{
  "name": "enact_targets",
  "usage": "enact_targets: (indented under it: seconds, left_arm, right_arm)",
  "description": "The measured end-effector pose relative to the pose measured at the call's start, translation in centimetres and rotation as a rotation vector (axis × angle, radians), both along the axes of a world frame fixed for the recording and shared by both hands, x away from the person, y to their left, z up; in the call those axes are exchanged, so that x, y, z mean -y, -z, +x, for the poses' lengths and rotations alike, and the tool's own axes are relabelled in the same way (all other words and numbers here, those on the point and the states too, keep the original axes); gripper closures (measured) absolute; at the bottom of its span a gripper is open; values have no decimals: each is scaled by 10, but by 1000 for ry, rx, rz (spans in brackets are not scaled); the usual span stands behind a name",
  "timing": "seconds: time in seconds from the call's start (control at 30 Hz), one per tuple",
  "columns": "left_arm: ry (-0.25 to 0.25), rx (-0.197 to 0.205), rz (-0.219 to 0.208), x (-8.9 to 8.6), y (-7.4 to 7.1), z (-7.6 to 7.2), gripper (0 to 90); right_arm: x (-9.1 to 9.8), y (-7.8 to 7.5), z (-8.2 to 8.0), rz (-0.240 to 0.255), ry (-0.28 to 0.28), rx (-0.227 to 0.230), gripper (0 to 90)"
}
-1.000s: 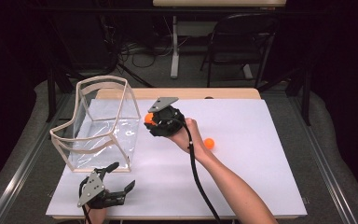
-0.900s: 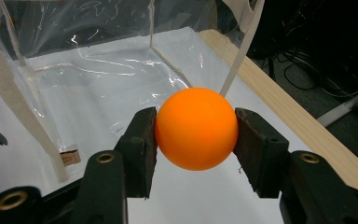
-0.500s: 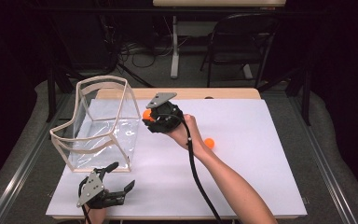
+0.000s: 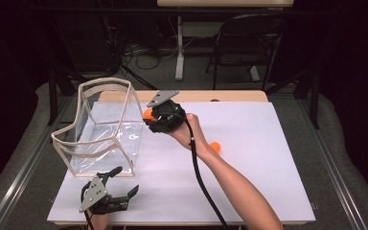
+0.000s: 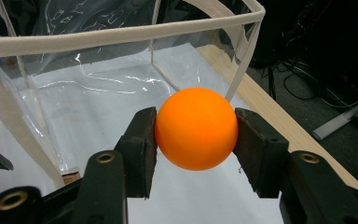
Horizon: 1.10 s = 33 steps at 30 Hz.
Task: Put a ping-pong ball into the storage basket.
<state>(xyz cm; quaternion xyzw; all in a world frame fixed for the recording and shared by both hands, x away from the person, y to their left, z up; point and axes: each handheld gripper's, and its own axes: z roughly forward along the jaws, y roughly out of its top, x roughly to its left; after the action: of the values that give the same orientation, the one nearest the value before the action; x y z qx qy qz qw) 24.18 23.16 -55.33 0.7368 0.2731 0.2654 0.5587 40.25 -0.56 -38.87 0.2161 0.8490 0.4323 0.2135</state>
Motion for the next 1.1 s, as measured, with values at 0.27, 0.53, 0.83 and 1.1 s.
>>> enact_targets:
  seconds: [0.27,0.53,0.83,1.1]
  left_arm:
    - [2,-2,1,0,0,0,155]
    - [-2,-3,-3,0,0,0,155]
    - [-2,-1,-1,-1,0,0,155]
    - [-4,-1,-3,-1,0,0,155]
  right_arm:
    - [-5,-6,1,1,-9,8,504]
    - [-10,-11,4,2,-16,12,504]
    - [-15,-18,6,9,-18,13,504]
    - [-21,-23,8,9,-27,13,504]
